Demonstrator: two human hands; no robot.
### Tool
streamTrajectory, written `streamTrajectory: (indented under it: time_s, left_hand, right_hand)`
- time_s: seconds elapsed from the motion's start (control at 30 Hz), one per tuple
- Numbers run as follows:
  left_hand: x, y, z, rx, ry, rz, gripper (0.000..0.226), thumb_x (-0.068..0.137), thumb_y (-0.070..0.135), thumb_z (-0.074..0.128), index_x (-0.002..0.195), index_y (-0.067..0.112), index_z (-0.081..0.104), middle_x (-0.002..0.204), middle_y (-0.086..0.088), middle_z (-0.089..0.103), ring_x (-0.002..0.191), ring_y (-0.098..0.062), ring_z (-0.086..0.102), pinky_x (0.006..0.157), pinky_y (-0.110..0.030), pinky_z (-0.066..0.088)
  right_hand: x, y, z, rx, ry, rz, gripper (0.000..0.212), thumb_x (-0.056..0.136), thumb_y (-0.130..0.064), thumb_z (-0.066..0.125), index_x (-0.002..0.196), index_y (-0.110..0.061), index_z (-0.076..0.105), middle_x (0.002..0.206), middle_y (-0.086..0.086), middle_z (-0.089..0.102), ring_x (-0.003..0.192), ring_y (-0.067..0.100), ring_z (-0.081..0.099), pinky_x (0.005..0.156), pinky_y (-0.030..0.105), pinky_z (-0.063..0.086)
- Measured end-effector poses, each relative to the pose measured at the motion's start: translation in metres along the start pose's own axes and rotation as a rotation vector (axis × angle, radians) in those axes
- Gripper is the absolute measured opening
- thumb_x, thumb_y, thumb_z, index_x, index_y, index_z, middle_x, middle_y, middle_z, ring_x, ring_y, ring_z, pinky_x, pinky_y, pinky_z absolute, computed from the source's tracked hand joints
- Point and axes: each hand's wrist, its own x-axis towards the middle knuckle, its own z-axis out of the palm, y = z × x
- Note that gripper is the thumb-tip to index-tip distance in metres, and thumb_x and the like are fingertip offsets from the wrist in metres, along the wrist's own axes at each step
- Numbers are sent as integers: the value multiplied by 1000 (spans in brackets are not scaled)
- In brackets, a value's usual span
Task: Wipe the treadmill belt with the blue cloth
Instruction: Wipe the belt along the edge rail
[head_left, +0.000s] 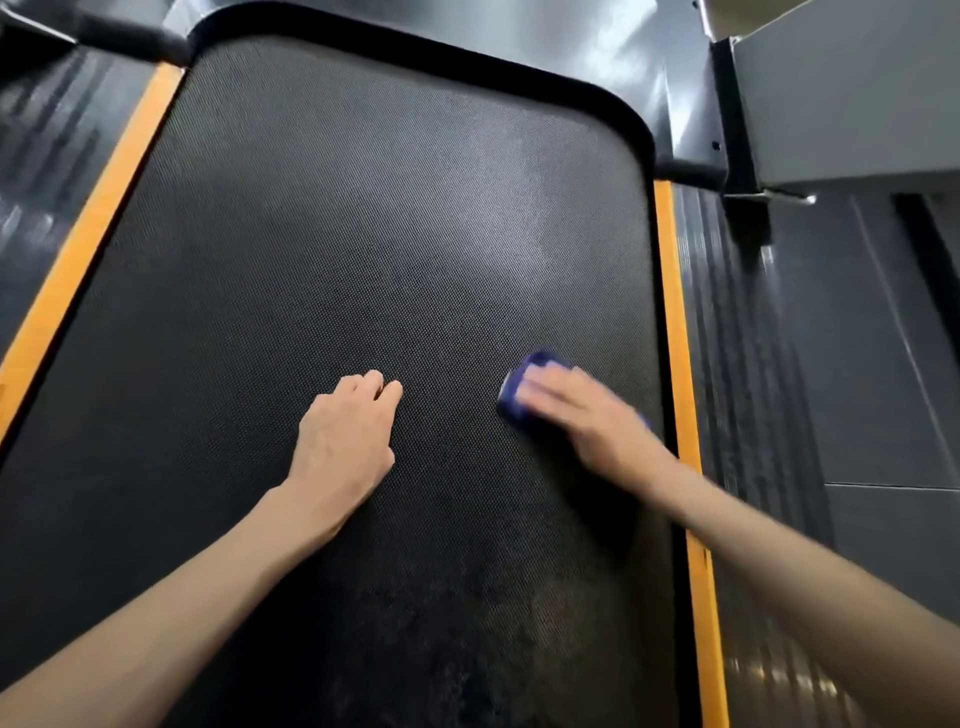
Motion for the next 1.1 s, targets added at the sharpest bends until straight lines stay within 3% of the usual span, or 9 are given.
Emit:
streamTrajectory:
  time_s: [0.07,0.13,0.2,0.33,0.53,0.63,0.77,0.87,1.1]
  left_hand:
    - [1,0,0,2,-9,-3,47,43,-2,76,89,5,68,80,-10,62,63,-29,59,46,-34,49]
    - [1,-2,0,1,-14,-6,46,44,-1,76,89,6,68,80,-9,61,63,-29,58,46,-33,48]
    - [1,-1,-1,3,-9,-5,45,44,-1,77,88,5,68,79,-9,61,62,-29,57,45,-33,47]
    - [2,3,-2,17,3,-11,46,44,-1,76,89,3,68,79,-11,61,63,-31,58,44,-33,47]
    - [0,5,0,41,15,7,51,42,-4,74,92,-2,67,81,-16,61,66,-33,60,45,-36,49]
    - [0,8,1,54,14,9,53,39,-5,74,92,-3,66,82,-17,60,68,-34,60,46,-35,50]
    - [-3,13,1,62,-13,-7,58,35,-5,76,91,-5,64,81,-17,58,69,-34,59,45,-35,49]
    - [-2,12,0,80,-25,-3,62,30,-5,77,91,-6,64,79,-17,58,68,-35,60,43,-34,48]
    - [-1,12,0,59,-35,3,64,28,-4,79,91,-7,65,80,-19,59,67,-35,61,43,-35,50]
  right_hand:
    - [35,44,-10,2,132,356,51,83,-2,33,131,-9,51,136,18,50,127,37,44,111,51,25]
    - [65,58,-15,63,217,656,53,81,1,37,131,-6,52,140,20,45,131,40,38,112,49,20]
    - [82,45,-6,99,319,777,51,80,0,40,128,-4,54,138,20,47,129,38,42,112,47,24]
    - [46,-17,13,113,289,564,50,82,-11,38,129,-6,55,137,16,50,125,32,47,108,45,34]
    - [-72,-101,26,80,99,279,53,87,-7,40,139,-16,42,147,4,38,138,19,31,114,38,23]
    - [-43,-54,19,100,187,492,55,85,-7,32,139,-12,42,145,12,39,136,25,31,114,39,22]
    - [33,42,4,88,347,818,55,80,6,37,133,-2,49,140,23,43,131,39,38,112,48,24]
    - [70,76,-10,94,336,925,56,84,11,38,139,-3,41,146,21,34,136,35,31,115,41,19]
    - [-19,-26,14,73,326,727,56,84,-2,39,139,-7,42,147,13,37,137,26,33,115,34,19]
